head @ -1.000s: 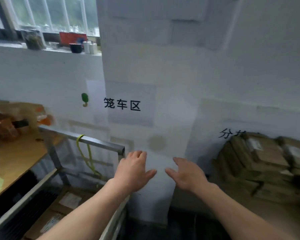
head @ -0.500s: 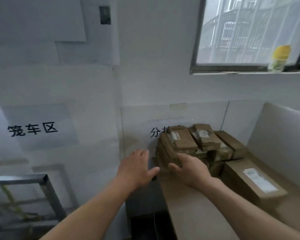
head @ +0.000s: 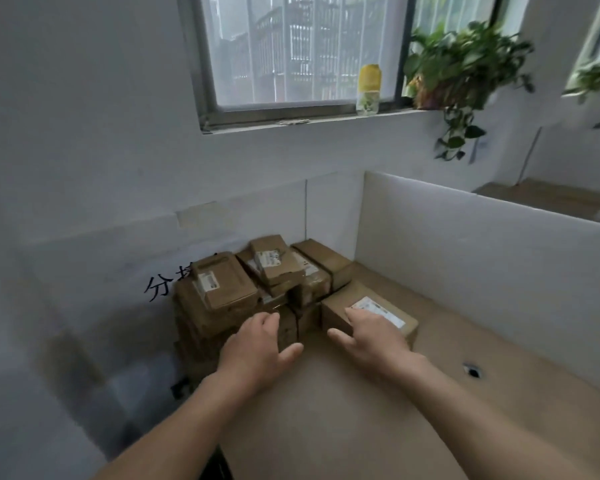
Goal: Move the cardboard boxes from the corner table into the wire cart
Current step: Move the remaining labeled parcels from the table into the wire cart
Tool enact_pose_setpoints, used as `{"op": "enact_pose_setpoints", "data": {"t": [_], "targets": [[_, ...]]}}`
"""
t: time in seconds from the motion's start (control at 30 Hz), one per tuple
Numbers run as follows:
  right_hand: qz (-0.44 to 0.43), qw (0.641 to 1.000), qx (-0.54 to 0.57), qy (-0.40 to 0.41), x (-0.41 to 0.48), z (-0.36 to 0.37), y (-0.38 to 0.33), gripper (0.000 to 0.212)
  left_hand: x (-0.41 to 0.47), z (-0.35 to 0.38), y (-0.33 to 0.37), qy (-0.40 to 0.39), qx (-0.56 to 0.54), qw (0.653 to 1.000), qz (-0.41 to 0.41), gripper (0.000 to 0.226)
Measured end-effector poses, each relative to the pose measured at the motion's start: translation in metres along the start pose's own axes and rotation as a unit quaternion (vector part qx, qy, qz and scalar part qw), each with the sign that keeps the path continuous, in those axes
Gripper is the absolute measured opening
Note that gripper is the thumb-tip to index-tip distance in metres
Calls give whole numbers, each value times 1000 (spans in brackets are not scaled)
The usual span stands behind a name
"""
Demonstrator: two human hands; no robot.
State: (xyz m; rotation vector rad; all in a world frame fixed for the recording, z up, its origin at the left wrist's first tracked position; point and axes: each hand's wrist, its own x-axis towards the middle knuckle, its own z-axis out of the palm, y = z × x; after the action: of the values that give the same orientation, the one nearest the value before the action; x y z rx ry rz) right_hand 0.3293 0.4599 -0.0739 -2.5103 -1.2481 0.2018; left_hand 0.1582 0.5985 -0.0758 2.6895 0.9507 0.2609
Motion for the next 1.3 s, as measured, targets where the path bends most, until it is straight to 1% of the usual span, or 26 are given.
{"op": "enact_pose_setpoints", "data": {"t": [0.13,0.3,0.4,0.6,0.67,0.73,0.87,0.9,1.0,1.07,1.13,1.17,1.23,1.3], "targets": [[78,997,-27,-3,20,11,48,52,55,45,21,-35,-18,999,23,78],[173,984,-43,-15,52,24,94,48,119,96,36,-90,-44,994,47,79],[209,977,-33,-20,75,33,110,48,149,118,37,-117,-49,990,58,72],[261,963,-27,-57,122,46,133,42,192,151,32,-161,-74,983,43,71],[273,959,-33,-68,136,50,143,48,202,162,32,-167,-89,981,36,70],[279,956,-50,-74,149,54,153,58,208,171,31,-173,-99,979,28,69],[304,946,-51,-101,165,66,169,92,215,187,32,-178,-130,975,12,63],[309,944,-44,-107,167,69,171,96,216,190,32,-180,-142,973,8,60],[320,940,-33,-117,164,77,169,99,219,196,31,-184,-178,967,-12,57],[334,930,-7,-152,152,82,166,102,218,197,32,-186,-208,960,-27,57],[339,923,49,-174,135,85,166,96,215,199,36,-203,-233,951,-25,64],[345,919,89,-169,126,90,165,94,210,201,37,-219,-243,945,-28,69],[354,911,170,-130,111,99,161,86,200,204,42,-239,-260,935,-35,76],[359,904,214,-86,99,109,159,70,190,208,45,-243,-274,930,-38,77]]}}
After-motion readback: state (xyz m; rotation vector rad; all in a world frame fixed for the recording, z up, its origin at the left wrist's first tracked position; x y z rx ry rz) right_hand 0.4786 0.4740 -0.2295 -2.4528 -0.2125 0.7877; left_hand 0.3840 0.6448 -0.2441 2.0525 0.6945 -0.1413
